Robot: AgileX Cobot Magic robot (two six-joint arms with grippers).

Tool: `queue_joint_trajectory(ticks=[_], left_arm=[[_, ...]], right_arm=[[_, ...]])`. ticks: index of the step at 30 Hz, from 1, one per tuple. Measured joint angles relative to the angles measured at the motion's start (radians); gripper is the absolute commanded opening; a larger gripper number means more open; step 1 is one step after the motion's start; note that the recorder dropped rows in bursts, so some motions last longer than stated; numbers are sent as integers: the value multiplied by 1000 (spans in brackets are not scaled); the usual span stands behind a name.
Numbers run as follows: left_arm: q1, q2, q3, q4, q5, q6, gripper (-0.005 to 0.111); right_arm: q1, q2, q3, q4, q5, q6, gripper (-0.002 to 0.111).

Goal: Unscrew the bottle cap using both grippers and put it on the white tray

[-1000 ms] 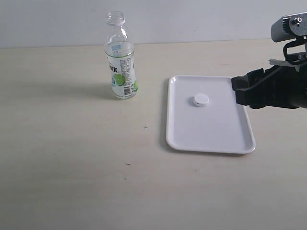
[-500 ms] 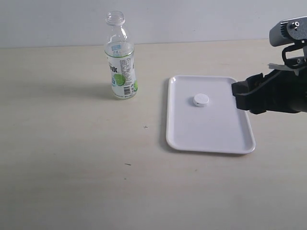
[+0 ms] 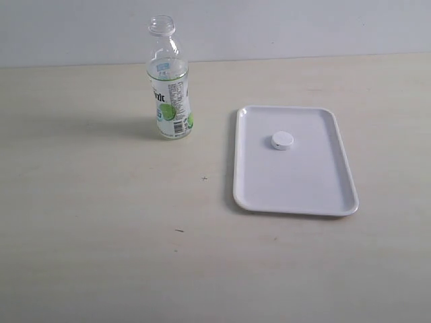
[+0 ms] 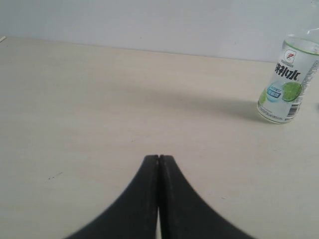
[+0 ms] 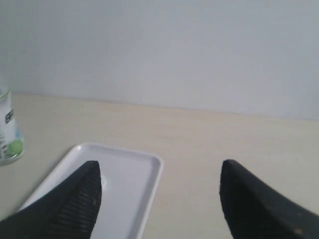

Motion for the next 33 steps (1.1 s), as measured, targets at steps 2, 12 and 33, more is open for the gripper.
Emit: queue_joint_trajectory(ticks=[2, 12, 33], left_arm=[[0, 0, 0, 0, 0, 0, 0], [0, 0, 0, 0, 0, 0, 0], [0, 0, 0, 0, 0, 0, 0]], right_arm=[[-47, -101, 40, 0, 0, 0, 64], [-163, -443, 165, 0, 51, 0, 64], [-163, -447, 232, 2, 185, 0, 64]])
